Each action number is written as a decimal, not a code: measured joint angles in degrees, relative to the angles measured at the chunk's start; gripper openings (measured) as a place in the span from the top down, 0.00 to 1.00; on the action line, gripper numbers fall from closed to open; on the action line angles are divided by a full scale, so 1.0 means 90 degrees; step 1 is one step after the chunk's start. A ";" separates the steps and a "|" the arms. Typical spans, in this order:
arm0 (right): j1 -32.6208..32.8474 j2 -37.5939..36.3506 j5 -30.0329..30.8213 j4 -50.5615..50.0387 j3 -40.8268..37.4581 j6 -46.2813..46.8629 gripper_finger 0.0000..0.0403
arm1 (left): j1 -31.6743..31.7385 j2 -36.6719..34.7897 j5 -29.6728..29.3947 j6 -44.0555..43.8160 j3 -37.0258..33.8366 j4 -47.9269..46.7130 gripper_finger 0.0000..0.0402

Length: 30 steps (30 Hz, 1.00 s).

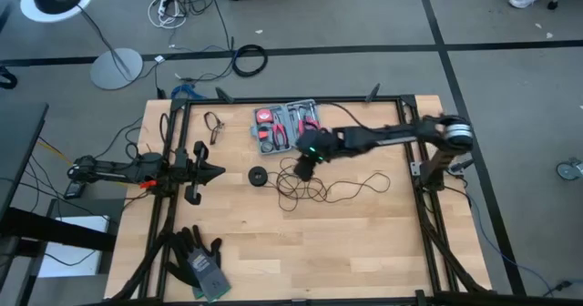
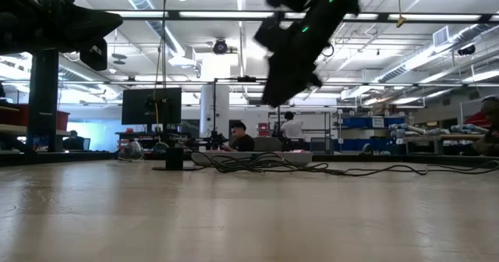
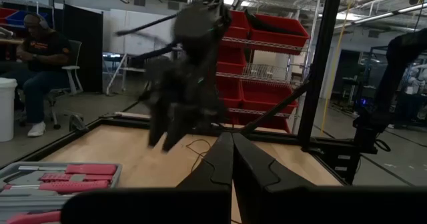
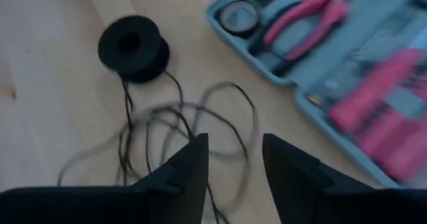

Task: Coil cords
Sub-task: Coil the black wire onto the black spool

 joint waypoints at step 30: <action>0.1185 0.1520 0.2136 0.9732 -0.4957 -0.1474 0.65 | 0.0000 0.0002 0.0001 0.0002 0.0000 0.0012 0.98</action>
